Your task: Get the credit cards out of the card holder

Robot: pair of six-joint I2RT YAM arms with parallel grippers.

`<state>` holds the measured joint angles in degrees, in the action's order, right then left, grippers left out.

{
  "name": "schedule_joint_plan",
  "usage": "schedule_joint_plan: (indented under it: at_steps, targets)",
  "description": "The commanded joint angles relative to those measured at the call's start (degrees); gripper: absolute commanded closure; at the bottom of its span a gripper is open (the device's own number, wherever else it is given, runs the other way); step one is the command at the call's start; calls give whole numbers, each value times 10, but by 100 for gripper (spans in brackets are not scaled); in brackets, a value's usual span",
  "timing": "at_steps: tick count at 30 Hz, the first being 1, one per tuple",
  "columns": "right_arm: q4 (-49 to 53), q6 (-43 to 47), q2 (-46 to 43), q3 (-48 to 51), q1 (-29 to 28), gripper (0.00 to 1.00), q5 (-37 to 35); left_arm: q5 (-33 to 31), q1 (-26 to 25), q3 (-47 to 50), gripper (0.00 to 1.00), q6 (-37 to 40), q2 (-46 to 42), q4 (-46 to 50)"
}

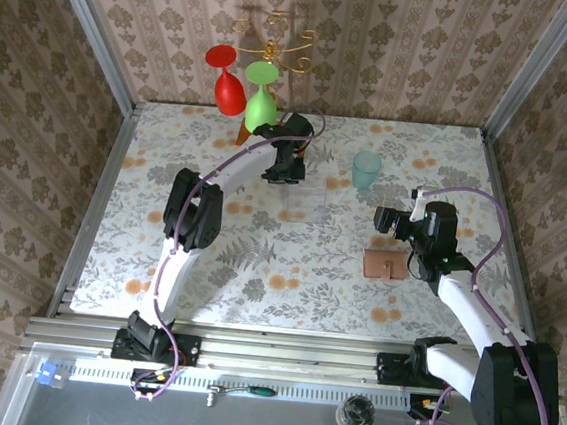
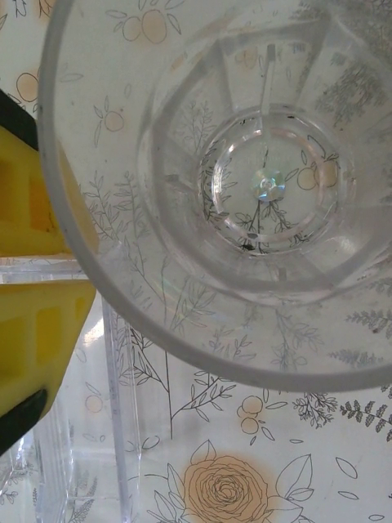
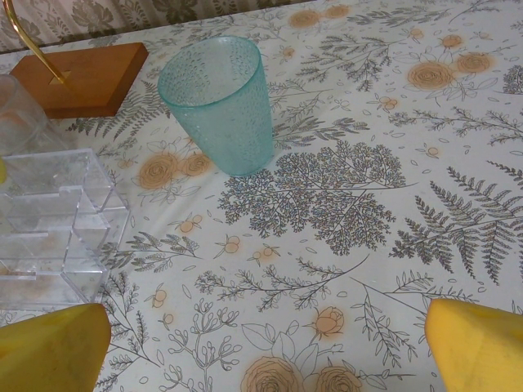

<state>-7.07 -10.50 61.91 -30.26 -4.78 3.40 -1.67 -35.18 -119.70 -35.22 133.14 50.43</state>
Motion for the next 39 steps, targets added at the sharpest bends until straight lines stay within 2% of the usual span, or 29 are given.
schedule_joint_plan:
  at_steps: [1, 12, 21, 30, 39]
  targets:
    - [-6, 1, -9, 7, -2, 0, -5, 4, -1, -3, 85, -5, -19, -1]
    - [3, 7, -17, 10, -2, 0, -8, 12, -1, 51, 85, 8, -79, -20]
    - [33, 14, -31, 8, -2, 0, -29, 22, 12, 182, 85, 18, -180, -68]
    - [84, 11, -24, -11, -3, 0, -44, 49, 69, 352, 84, 49, -303, -113]
    - [230, -46, -32, -60, -3, 0, -52, 99, 154, 487, 81, 102, -420, -133]
